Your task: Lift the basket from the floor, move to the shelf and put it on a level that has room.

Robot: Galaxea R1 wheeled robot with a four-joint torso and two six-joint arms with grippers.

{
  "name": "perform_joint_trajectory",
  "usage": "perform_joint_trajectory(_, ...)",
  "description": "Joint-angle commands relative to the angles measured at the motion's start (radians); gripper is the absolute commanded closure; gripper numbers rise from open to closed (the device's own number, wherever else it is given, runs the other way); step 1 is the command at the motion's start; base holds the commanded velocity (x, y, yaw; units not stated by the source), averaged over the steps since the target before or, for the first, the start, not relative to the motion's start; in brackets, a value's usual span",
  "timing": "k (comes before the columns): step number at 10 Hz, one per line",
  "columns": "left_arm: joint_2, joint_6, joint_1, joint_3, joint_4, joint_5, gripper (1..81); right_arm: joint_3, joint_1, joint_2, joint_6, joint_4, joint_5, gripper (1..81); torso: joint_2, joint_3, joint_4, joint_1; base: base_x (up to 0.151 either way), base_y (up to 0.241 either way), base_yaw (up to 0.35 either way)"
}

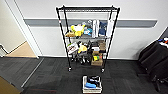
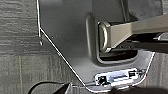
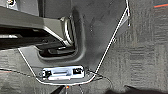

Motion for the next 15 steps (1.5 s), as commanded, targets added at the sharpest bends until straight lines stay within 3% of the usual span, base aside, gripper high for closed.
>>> perform_joint_trajectory(1, 0.001, 0.000, -0.009, -0.001, 0.009, 0.069, 1.0, 0.001, 0.006, -0.006, 0.002, 0.000, -0.067, 1.0, 0.000, 0.000, 0.000, 0.000, 0.145, -0.083, 0.000)
perform_joint_trajectory(8, 0.003, 0.000, -0.009, -0.001, 0.006, 0.069, 1.0, -0.002, 0.006, -0.006, 0.002, 0.000, -0.067, 1.0, 0.000, 0.000, 0.000, 0.000, 0.146, -0.080, 0.000)
perform_joint_trajectory(15, 0.004, 0.000, -0.009, -0.001, 0.004, 0.069, 1.0, -0.005, 0.008, -0.006, 0.002, 0.002, -0.066, 1.0, 0.000, 0.000, 0.000, 0.000, 0.138, 0.000, 0.000)
